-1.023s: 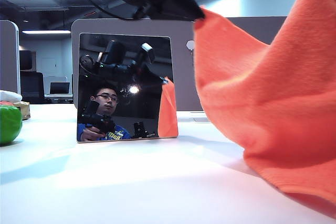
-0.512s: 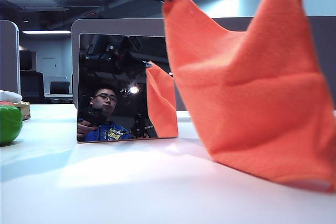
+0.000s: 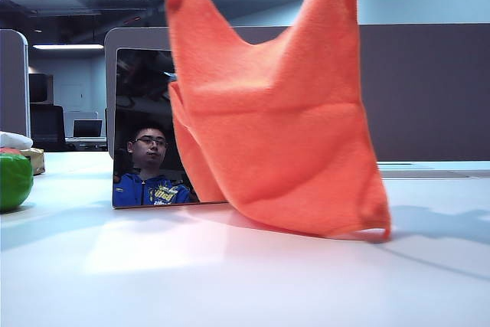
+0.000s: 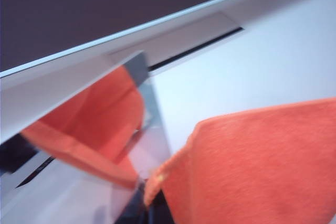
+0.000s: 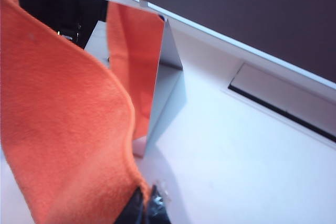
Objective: Pick up the cloth from the table and use it to cover the mirror.
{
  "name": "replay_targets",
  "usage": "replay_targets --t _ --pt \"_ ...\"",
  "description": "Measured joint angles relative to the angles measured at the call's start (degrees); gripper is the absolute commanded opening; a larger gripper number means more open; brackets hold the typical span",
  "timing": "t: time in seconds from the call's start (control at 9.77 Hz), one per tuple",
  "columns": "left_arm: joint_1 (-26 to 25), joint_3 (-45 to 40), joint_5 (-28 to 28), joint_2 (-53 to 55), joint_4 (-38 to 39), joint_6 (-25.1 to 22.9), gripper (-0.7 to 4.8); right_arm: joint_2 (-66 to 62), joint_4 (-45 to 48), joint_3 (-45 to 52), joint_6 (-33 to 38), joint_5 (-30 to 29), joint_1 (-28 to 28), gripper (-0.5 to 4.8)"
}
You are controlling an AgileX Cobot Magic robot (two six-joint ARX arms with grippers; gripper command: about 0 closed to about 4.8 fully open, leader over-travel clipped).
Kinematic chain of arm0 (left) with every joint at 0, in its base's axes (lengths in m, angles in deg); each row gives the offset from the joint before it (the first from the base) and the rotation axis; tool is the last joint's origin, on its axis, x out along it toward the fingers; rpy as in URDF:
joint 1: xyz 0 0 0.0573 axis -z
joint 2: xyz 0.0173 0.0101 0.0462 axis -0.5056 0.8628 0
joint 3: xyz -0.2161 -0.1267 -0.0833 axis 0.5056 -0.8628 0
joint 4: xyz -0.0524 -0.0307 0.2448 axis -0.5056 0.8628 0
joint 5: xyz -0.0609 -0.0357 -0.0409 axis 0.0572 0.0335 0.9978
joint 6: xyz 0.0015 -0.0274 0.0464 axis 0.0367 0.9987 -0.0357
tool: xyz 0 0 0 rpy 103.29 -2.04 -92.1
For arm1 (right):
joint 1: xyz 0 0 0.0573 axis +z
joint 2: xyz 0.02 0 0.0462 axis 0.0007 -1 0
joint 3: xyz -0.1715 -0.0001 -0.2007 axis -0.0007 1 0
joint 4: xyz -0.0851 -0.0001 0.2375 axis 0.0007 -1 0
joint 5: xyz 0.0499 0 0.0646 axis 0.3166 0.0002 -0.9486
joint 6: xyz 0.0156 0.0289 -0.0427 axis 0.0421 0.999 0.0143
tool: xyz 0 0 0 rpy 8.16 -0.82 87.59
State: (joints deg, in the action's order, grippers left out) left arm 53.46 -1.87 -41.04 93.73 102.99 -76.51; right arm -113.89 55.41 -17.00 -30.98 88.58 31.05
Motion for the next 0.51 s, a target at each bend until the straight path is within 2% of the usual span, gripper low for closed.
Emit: replay_targets --t 0.2,0.51 --pt "-3.58 -0.70 -0.04 -3.30 0.85 -0.02 -0.06 -2.75 1.81 -2.25 -0.20 -1.60 -0.02 -0.01" --pt "-3.54 -0.81 -0.11 -5.18 1.33 -0.85 -0.06 -6.78 2.03 -6.25 -0.20 -4.98 0.00 -0.01"
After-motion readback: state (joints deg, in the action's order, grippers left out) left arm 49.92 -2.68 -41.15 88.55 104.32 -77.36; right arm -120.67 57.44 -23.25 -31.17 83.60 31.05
